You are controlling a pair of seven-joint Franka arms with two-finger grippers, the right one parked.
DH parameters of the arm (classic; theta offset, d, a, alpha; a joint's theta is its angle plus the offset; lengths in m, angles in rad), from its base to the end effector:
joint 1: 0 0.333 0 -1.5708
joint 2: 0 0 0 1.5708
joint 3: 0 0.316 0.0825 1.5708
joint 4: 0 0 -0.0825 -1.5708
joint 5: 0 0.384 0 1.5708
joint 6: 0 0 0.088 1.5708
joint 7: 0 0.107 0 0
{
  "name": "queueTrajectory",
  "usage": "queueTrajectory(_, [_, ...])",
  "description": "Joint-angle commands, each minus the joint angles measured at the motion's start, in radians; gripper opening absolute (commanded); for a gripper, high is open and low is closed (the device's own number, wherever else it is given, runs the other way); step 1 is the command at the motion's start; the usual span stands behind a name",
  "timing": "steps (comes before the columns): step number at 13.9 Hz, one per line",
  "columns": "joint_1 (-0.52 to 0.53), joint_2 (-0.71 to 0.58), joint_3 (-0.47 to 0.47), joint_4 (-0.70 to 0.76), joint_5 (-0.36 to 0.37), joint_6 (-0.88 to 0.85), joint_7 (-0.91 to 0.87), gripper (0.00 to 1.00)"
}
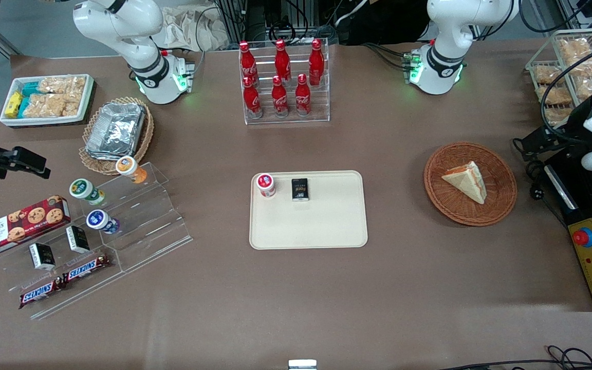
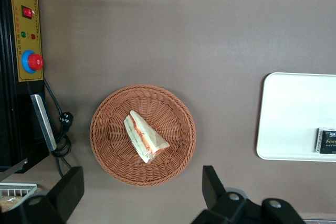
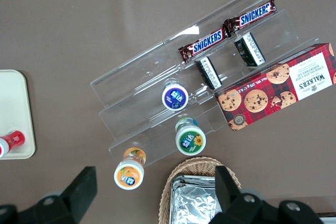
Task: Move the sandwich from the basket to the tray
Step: 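Move the left gripper over the wrapped sandwich in the wicker basket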
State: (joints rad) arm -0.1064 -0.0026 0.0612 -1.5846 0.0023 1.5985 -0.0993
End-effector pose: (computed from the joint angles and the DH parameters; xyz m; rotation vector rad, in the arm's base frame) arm 0.5558 -0.0248 0.6219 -3.1394 -0.0849 -0.0261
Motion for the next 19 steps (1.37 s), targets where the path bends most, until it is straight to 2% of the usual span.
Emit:
queueTrajectory(1, [-0.001,0.013,0.000,0.031,0.005,-0.029,-0.019,1.00])
queueTrajectory(4, [0.000,0.013,0.000,0.031,0.005,-0.038,-0.069,1.00])
queueTrajectory(8, [0.001,0.003,0.000,-0.020,0.004,-0.068,-0.255,1.00])
queueTrajectory(11, [0.001,-0.094,0.049,-0.225,0.004,-0.019,-0.344,1.00])
queueTrajectory(13, [0.001,-0.169,0.054,-0.407,0.004,0.127,-0.444,1.00])
queueTrajectory(15, [-0.001,-0.197,0.057,-0.552,0.007,0.275,-0.618,1.00])
queueTrajectory(19, [0.001,-0.201,0.058,-0.724,0.007,0.472,-0.717,1.00])
